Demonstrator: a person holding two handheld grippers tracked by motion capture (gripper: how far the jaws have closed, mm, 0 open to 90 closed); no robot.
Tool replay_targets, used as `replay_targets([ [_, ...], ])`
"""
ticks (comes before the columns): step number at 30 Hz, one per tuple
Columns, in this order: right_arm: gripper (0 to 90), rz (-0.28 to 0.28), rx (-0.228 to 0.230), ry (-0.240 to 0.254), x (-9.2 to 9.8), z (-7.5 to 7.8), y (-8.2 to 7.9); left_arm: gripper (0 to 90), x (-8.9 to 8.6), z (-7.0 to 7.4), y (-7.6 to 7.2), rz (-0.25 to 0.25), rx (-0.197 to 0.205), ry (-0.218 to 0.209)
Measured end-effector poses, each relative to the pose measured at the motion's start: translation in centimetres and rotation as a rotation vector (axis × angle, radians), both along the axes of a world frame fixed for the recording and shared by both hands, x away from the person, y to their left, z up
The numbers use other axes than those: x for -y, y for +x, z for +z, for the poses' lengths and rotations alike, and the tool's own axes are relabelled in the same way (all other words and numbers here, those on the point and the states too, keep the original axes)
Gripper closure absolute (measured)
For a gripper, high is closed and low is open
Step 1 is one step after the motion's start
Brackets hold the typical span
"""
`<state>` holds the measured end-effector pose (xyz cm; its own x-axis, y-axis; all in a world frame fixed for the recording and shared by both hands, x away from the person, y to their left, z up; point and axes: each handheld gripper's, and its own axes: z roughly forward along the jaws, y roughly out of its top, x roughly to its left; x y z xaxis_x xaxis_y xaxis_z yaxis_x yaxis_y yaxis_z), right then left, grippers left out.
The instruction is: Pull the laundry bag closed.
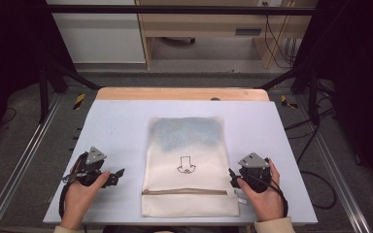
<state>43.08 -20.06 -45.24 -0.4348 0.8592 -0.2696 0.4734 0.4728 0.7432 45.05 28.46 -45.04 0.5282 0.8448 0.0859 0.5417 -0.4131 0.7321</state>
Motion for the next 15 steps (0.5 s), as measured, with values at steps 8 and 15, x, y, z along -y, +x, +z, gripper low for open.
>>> replay_targets([
  [8, 14.5, 0.107, -0.039, -0.039, -3.0, 1.0, -0.8, 9.9, -2.0, 1.0, -2.0, 0.035, 0.028, -0.068],
  [15, 18.8, 0.236, -0.100, -0.068, -7.3, 2.4, -0.5, 9.9, -2.0, 0.5, -2.6, 0.028, -0.012, 0.001],
])
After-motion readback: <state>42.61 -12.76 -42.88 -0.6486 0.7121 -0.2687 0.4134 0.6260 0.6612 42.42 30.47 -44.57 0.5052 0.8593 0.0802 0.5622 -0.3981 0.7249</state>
